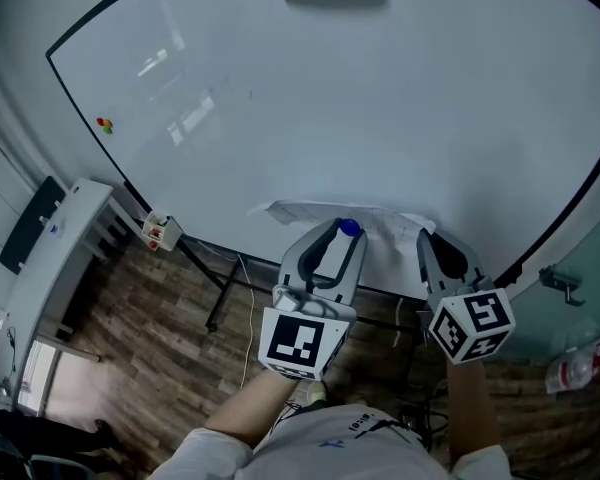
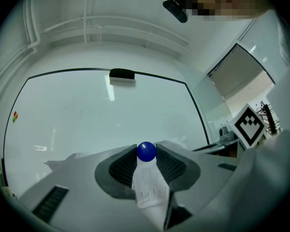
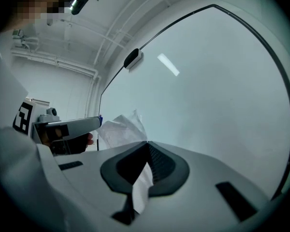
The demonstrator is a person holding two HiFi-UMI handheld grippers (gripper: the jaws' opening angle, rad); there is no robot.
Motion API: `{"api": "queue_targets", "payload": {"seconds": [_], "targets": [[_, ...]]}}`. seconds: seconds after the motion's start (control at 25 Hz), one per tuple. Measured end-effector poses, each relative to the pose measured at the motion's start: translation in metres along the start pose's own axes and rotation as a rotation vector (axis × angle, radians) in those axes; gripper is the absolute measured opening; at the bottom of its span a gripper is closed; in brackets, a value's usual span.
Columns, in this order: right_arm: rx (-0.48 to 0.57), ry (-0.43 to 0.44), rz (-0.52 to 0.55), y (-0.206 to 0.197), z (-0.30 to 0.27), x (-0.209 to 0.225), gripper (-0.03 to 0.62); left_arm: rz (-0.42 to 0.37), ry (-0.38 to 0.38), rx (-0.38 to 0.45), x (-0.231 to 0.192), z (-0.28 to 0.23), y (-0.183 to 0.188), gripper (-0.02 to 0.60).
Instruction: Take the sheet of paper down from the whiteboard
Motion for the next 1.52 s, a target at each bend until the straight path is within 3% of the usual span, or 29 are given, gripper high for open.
{"api": "queue_targets", "payload": {"seconds": [0.24, 0.84, 1.52], "targets": [[-0.058, -0.02, -0.032, -0.027, 0.011, -0.002, 0.014, 0.027, 0.006, -0.046, 0.01, 0.022, -0.019, 0.133], [-0.083, -0.028, -0.028, -0.031, 0.012, -0.003, 0.014, 0.078, -0.03, -0.06, 0.019, 0.02, -0.025, 0.133], [-0.086, -0.022, -0.073, -0.025, 0.003, 0.002, 0.012, 0.068, -0.038, -0.073, 0.013, 0.008, -0.031, 0.133]]}}
Point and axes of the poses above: the fingertips, and each gripper's own axes: z backward along the fingers, x to its right, y out of its top, the point moved 9 cm from there along z, backward along the fingers, and after that the axes turned 8 degrees about -z, right-handed, at the moved point
